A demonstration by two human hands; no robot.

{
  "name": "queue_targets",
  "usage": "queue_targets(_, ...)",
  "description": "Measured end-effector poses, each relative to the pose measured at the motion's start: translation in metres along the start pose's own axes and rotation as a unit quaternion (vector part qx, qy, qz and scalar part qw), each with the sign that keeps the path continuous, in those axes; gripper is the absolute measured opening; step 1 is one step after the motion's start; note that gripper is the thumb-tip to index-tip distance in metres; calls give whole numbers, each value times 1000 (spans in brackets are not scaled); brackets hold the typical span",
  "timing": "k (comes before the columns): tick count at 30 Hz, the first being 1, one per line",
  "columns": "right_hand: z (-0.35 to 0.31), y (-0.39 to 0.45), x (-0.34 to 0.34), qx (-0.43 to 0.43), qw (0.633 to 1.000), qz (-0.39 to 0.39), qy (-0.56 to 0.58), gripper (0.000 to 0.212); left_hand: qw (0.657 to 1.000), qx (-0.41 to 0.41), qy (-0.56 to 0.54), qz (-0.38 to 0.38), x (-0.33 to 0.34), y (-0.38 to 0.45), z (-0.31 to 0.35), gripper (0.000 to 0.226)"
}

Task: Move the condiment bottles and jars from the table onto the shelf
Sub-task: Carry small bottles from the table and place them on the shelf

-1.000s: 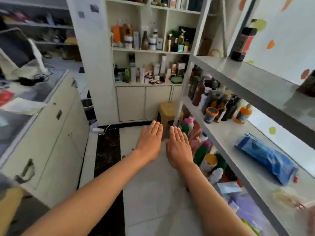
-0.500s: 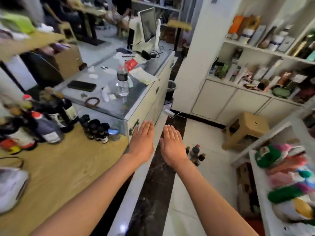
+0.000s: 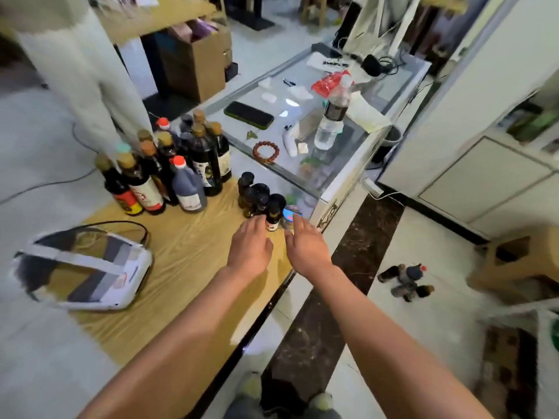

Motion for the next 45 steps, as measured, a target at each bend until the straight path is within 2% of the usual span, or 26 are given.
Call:
queue_targets(5, 2, 32, 15, 11, 999, -37, 5, 52, 998, -54, -37, 10, 2, 27, -23, 57)
queue_targets(10, 14, 75, 26, 43, 995, -50, 80, 42, 995, -85, -57, 3, 9, 60, -35, 55)
queue_targets(12, 14, 94, 30, 35, 993, -58, 100, 35, 995, -85, -45, -2, 12, 78, -41, 55)
queue_targets(15, 14, 112, 38, 0, 990, -87, 111, 42, 995, -90, -43, -18, 23, 106, -44, 58)
queue_targets(17, 15, 129, 43, -33, 989, -103, 104, 49, 995, -91, -16, -41, 33, 126, -41, 65)
queue_targets(21, 17, 162, 55, -48, 987, -126, 83, 51, 980, -93, 140, -103, 52, 153, -38, 79)
queue_targets(23, 20, 171, 62, -53, 987, -131, 77, 47, 972, -89, 186, -114, 59, 160, -39, 74)
queue_targets(25, 23, 177, 69, -60, 987, -135, 60, 38, 972, -104, 186, -101, 62, 163, -43, 62)
queue_targets(31, 27, 186, 80, -86, 983, -150, 55, 31, 978, -123, 138, -95, 63, 162, -56, 46)
queue_targets(35, 33, 183, 81, -57, 976, -167, 127, 23, 980, -130, 116, -93, 56, 152, -64, 33)
queue_targets(39, 41, 168, 74, 5, 950, -165, 264, 12, 987, -143, -50, -55, 45, 136, -72, 35)
queue_targets(42, 41, 151, 66, 45, 918, -164, 357, 20, 977, -139, -162, -25, 31, 123, -71, 35)
queue_targets(45, 39, 135, 57, 51, 891, -161, 422, 26, 952, -159, -262, 13, 13, 109, -62, 28)
Point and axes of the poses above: each hand's wrist, its own y-axis towards the middle knuckle, its own x-axis out of the palm, z = x × y, the point moved 4 cm from there along y, towards the middle knuckle, and after that the axes turned 8 degrees about -y, right-handed, at the moved point
